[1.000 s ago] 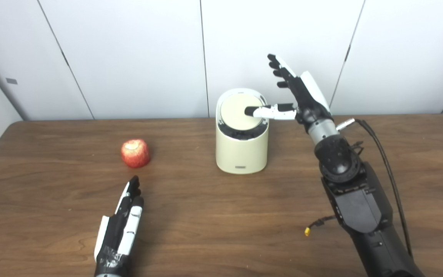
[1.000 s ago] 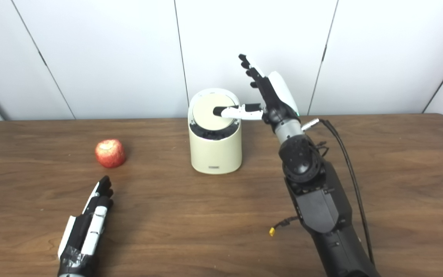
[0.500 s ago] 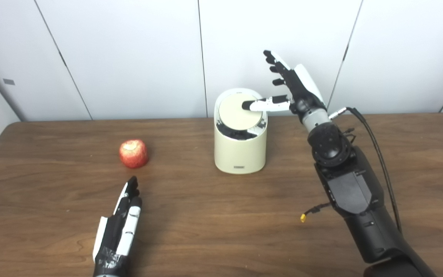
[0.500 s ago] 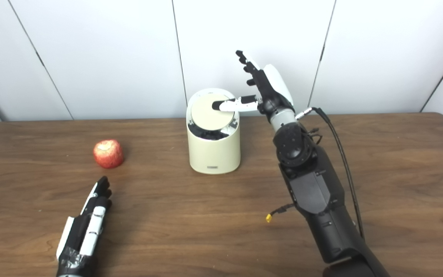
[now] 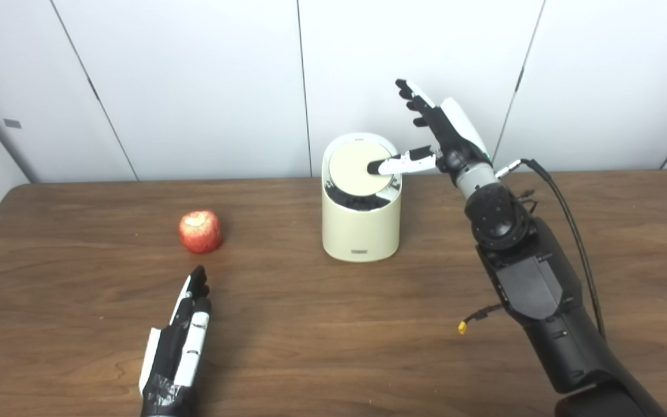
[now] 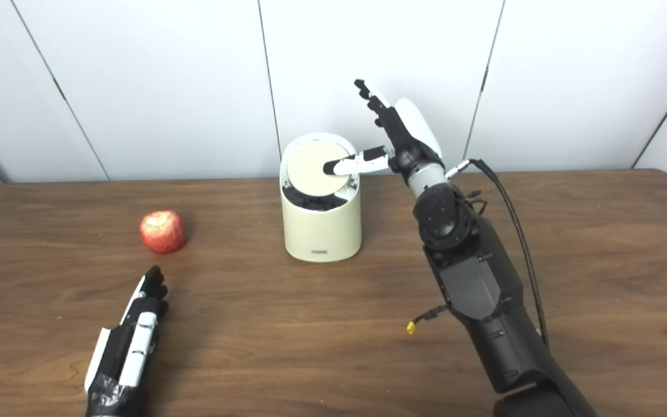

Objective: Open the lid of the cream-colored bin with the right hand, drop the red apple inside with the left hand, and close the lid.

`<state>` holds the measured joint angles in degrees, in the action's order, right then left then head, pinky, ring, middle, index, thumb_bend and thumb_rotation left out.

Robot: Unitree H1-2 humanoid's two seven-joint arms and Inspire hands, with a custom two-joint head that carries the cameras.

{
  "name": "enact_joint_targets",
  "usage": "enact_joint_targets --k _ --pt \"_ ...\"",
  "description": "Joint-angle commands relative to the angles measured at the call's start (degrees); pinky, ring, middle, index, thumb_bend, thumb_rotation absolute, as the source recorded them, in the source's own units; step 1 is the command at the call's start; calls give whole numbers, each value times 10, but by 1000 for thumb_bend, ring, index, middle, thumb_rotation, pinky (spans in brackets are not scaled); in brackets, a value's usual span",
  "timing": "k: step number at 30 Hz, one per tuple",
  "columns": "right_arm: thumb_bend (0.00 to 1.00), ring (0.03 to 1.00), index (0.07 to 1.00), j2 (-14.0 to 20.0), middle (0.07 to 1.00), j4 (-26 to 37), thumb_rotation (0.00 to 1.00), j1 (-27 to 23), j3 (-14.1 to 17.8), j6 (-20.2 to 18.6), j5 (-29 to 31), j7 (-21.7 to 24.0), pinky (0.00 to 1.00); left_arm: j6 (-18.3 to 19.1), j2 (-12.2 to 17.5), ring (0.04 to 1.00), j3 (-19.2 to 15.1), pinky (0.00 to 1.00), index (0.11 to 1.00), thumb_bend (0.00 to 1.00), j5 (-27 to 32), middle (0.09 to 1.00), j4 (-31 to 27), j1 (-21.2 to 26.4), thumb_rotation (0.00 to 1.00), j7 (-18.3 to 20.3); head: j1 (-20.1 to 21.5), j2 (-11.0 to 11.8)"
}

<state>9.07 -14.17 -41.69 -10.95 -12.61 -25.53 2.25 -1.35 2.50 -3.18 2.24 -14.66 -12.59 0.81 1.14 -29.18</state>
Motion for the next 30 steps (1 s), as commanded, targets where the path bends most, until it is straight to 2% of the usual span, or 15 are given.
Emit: enact_joint_targets --k 1,11,18,30 --pt "930 925 955 7 938 9 264 -23 0 35 0 -8 868 -14 -2 1000 4 1000 1000 397 -1 1000 2 -13 808 2 -1 1" --pt "927 906 925 5 921 6 235 -15 -12 33 -13 -7 847 -15 -14 1000 4 1000 1000 332 -3 1000 1 -15 942 -12 -2 2" --pt "913 907 916 4 912 -5 220 -10 -19 45 -20 -13 850 -13 -15 1000 6 1000 1000 385 4 1000 2 -14 993 -12 -6 3" --pt "909 906 906 2 903 -26 149 -2 -27 78 -32 -43 892 -10 -18 1000 6 1000 1000 404 6 1000 -1 -14 1000 -14 -7 4"
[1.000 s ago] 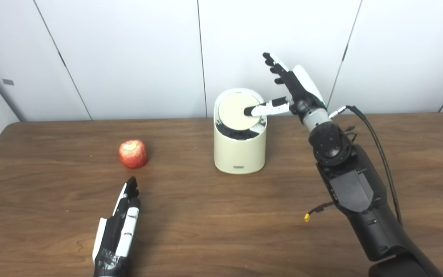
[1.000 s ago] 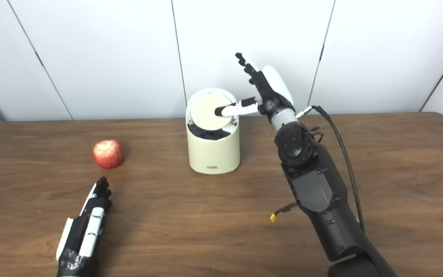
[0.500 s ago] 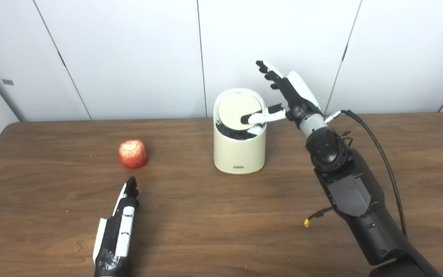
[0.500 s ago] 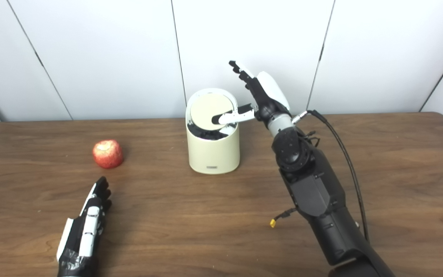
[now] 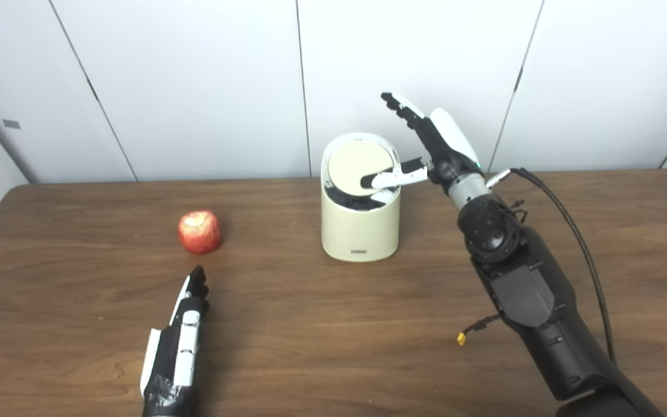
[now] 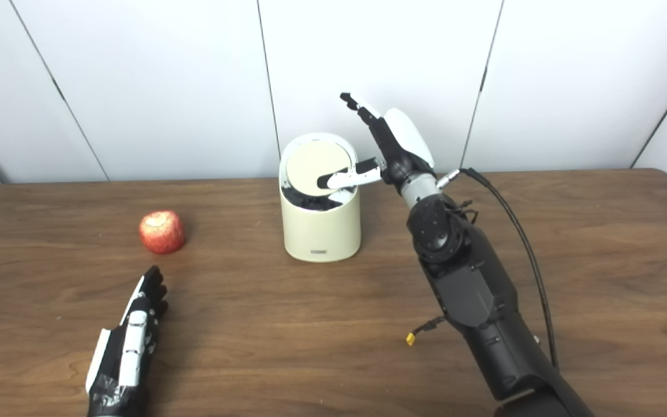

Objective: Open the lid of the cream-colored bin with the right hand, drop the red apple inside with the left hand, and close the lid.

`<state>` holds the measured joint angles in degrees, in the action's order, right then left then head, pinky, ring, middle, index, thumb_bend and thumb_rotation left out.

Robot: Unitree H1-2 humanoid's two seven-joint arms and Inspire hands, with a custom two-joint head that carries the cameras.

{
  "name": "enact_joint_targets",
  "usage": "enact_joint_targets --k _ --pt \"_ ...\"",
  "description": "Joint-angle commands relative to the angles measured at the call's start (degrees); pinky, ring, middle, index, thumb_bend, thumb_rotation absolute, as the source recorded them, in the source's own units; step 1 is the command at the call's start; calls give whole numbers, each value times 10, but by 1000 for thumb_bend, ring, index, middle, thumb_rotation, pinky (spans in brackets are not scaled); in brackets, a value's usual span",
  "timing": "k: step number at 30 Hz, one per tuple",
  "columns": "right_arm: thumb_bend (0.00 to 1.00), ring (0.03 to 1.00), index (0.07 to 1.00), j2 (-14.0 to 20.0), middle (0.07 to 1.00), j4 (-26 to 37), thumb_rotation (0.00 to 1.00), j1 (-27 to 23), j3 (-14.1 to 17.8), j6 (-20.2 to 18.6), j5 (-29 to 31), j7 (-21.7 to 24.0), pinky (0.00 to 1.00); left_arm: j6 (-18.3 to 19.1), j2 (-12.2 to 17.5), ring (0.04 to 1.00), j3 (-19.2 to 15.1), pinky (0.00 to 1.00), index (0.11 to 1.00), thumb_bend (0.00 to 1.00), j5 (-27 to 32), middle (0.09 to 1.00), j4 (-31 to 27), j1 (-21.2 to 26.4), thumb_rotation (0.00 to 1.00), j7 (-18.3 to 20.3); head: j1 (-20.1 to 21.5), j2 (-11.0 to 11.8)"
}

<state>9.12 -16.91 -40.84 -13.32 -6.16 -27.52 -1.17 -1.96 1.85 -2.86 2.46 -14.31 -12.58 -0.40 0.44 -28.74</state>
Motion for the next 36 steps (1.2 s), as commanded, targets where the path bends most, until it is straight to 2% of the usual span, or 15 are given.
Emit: enact_joint_targets --k 1,7,10,14,18,22,24,28,30,32,34,36 --pt "906 907 905 3 903 0 144 -10 -5 18 -16 -13 896 -5 -12 1000 3 1000 1000 406 4 1000 -4 -14 1000 -2 0 0" --pt "913 911 901 17 909 -8 131 -15 -25 34 -49 -25 929 -14 -11 1000 5 1000 1000 411 4 1000 -1 -15 1000 -1 0 -3" --pt "926 915 901 24 910 -10 87 -18 -30 37 -56 -25 919 -16 -12 1000 6 1000 1000 417 -3 1000 1 -13 1000 -2 -2 -2" --pt "929 914 906 22 911 -9 31 -16 -22 27 -40 -17 913 -21 -10 1000 11 1000 1000 392 -16 999 3 -13 1000 -4 -3 -1" --pt "890 912 909 11 908 -4 90 -11 -1 13 -9 -6 906 -21 -10 1000 14 1000 1000 368 -20 1000 3 -13 1000 -3 -5 -2" --pt "804 917 915 -28 903 61 225 -4 64 -72 93 32 901 -22 -8 1000 16 1000 1000 389 -26 1000 5 -15 972 -2 -5 -2" --pt "763 927 917 -43 912 93 214 -3 96 -99 146 46 905 -21 -7 1000 18 1000 1000 391 -27 1000 4 -15 967 0 -6 -2" --pt "684 944 935 -53 934 136 218 -4 139 -145 208 61 906 -18 -7 1000 19 1000 1000 380 -22 1000 3 -16 959 3 -7 -2" --pt "654 973 934 -71 948 156 174 -3 178 -185 268 61 973 -17 -7 1000 19 1000 1000 375 -20 1000 3 -16 941 4 -7 -2" --pt "628 984 938 -83 958 167 160 -1 210 -206 333 52 993 -18 -6 1000 20 1000 1000 377 -17 1000 5 -16 936 6 -7 -2" --pt "616 977 941 -77 954 172 168 6 222 -208 406 26 999 -17 -5 1000 21 1000 1000 378 -13 1000 5 -16 925 9 -7 -2" --pt "603 971 940 -56 957 180 212 18 212 -208 456 0 1000 -17 -6 1000 21 1000 1000 378 -13 1000 5 -16 925 9 -7 -3"
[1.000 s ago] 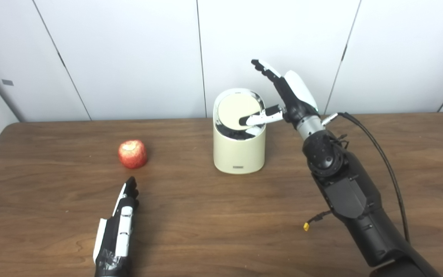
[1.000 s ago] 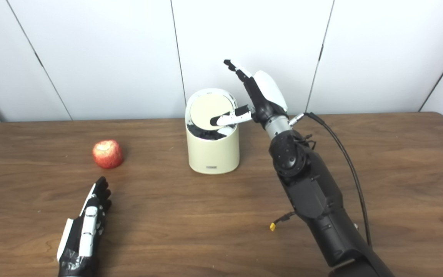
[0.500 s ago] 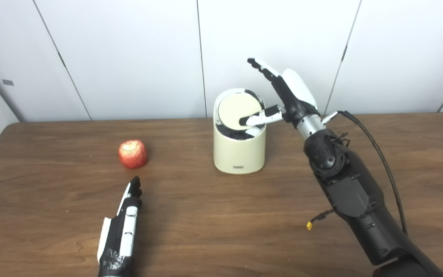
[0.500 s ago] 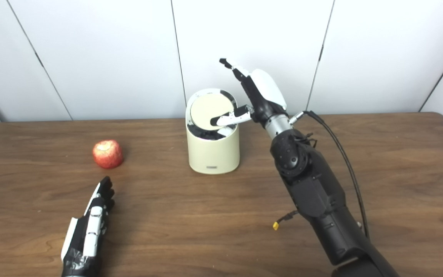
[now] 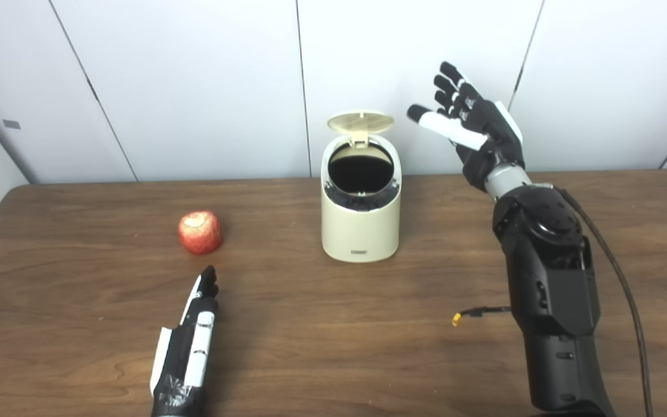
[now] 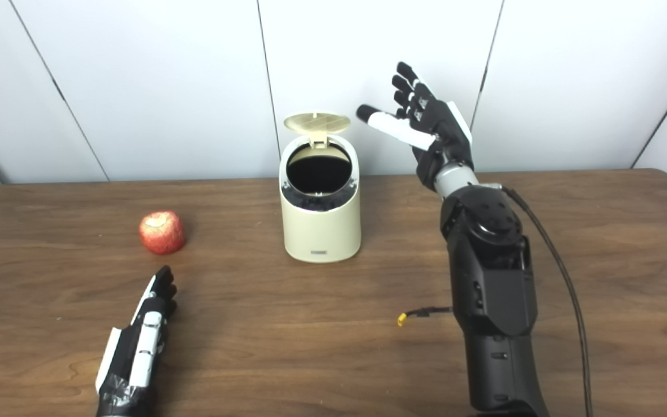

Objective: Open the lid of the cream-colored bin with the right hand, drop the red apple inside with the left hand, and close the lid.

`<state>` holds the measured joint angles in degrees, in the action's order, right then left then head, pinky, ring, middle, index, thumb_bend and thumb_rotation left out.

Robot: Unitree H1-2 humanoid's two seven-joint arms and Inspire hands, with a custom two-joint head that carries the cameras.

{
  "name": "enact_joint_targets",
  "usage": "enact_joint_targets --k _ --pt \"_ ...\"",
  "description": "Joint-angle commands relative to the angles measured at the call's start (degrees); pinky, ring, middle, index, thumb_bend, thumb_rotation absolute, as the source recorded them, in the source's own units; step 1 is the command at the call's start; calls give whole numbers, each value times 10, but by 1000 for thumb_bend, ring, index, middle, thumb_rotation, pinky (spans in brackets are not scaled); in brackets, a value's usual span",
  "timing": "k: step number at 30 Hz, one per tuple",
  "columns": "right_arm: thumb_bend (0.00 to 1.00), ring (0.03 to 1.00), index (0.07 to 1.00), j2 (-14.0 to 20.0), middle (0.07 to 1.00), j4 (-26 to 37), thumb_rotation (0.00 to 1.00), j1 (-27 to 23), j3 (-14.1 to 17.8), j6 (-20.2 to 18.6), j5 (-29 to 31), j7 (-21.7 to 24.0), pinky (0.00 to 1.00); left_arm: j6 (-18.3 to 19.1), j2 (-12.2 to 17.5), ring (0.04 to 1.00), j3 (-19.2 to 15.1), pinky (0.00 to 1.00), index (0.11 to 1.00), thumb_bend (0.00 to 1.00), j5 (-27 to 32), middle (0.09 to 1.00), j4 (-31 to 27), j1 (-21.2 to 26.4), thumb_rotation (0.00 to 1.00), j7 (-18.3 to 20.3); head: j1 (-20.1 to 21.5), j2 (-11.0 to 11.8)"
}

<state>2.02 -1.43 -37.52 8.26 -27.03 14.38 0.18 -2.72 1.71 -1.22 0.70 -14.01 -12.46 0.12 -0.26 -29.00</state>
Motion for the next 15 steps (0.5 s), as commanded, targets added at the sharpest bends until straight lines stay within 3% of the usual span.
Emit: enact_joint_targets --k 1,6,9,12,15 --pt "597 973 939 28 956 31 218 -7 -13 1 56 -25 1000 -9 -5 1000 4 1000 1000 377 5 1000 2 -18 924 3 0 0" --pt "548 968 901 87 935 72 160 60 -47 1 123 -79 1000 -16 -9 1000 1 1000 1000 340 11 1000 -2 -18 993 0 2 -2" --pt "527 979 912 111 950 93 222 95 -68 1 121 -90 1000 -17 -6 1000 0 1000 1000 340 15 1000 -3 -18 1000 2 5 -5" --pt "550 984 913 118 971 113 335 129 -70 1 119 -90 1000 -12 -4 1000 -1 1000 1000 348 14 1000 -5 -18 1000 2 7 -7" --pt "556 981 907 99 963 136 374 161 -52 2 110 -95 1000 -12 -3 1000 -3 1000 1000 346 15 1000 -7 -19 1000 1 8 -9"
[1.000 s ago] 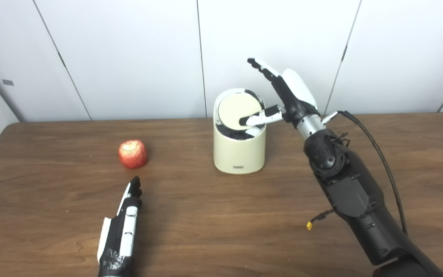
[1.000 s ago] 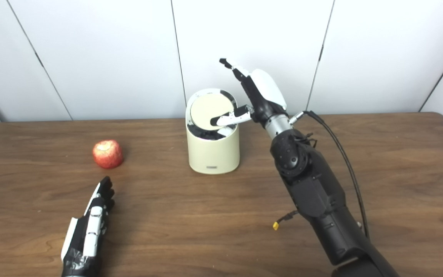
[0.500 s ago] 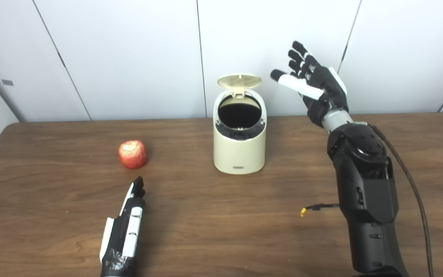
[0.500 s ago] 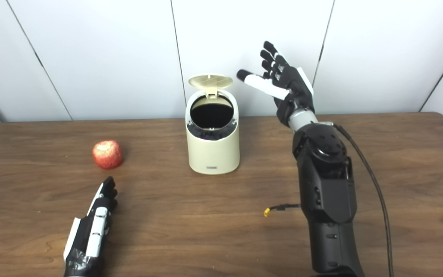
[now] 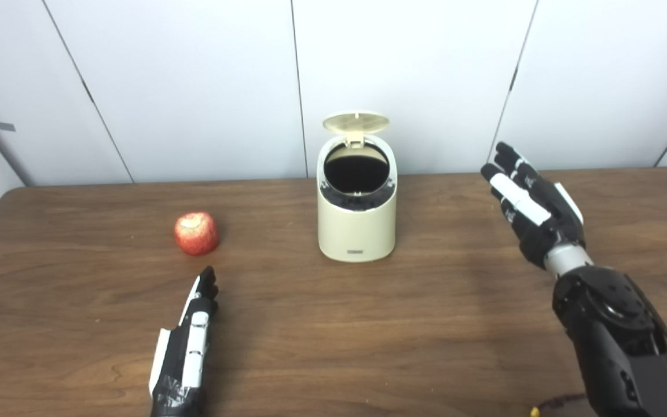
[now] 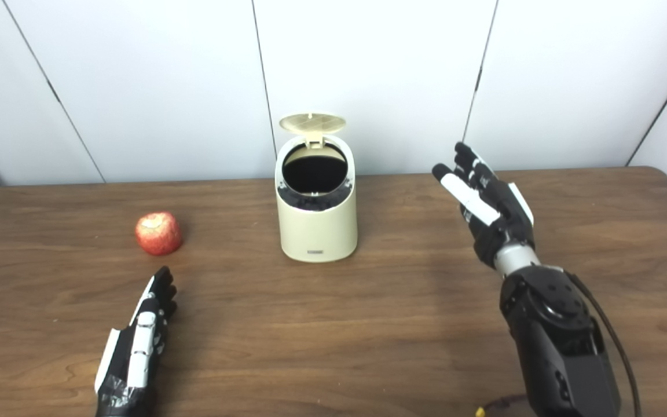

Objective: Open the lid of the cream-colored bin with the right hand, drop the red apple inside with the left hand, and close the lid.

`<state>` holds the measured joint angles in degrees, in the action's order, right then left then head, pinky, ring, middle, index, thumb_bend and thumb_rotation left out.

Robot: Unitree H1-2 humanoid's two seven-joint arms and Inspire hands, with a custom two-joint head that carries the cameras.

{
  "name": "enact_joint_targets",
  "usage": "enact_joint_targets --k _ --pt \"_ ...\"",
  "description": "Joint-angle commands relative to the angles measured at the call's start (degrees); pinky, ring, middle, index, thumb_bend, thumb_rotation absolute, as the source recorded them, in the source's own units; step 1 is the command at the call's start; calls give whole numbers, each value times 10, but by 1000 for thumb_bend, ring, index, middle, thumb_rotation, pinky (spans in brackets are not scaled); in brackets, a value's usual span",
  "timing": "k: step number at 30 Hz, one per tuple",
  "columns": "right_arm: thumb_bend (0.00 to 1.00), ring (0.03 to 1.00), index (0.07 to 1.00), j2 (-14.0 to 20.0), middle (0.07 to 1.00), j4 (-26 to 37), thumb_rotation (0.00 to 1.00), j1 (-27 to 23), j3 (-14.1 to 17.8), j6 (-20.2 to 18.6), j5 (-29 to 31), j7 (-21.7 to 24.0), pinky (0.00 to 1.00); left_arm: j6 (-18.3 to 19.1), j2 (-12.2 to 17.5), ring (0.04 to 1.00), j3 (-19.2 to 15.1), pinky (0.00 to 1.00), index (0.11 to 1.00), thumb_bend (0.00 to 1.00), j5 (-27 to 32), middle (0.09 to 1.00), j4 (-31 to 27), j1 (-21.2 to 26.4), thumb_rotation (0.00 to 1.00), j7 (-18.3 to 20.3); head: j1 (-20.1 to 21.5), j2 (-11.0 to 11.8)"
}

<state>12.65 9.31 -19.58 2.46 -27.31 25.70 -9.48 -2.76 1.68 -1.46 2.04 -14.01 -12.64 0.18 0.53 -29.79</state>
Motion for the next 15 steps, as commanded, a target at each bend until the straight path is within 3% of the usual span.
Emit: enact_joint_targets --k 1,3,9,15 --pt "557 981 907 -9 962 35 380 -4 8 14 -15 6 1000 -12 -3 1000 -1 1000 1000 346 0 1000 -7 -17 1000 -1 1 -2" --pt "565 985 931 -7 967 45 488 19 2 34 -44 22 1000 -12 -4 1000 -3 1000 1000 347 -2 997 -7 -17 1000 -4 2 -3" --pt "628 1000 958 -5 982 51 668 86 -3 119 -106 75 1000 -9 -1 1000 -5 1000 1000 371 -2 996 -8 -16 1000 -3 3 -5" --pt "576 1000 988 -21 1000 33 804 136 -10 204 -165 89 1000 -9 1 1000 -9 1000 1000 370 5 1000 -8 -16 1000 1 4 -7"
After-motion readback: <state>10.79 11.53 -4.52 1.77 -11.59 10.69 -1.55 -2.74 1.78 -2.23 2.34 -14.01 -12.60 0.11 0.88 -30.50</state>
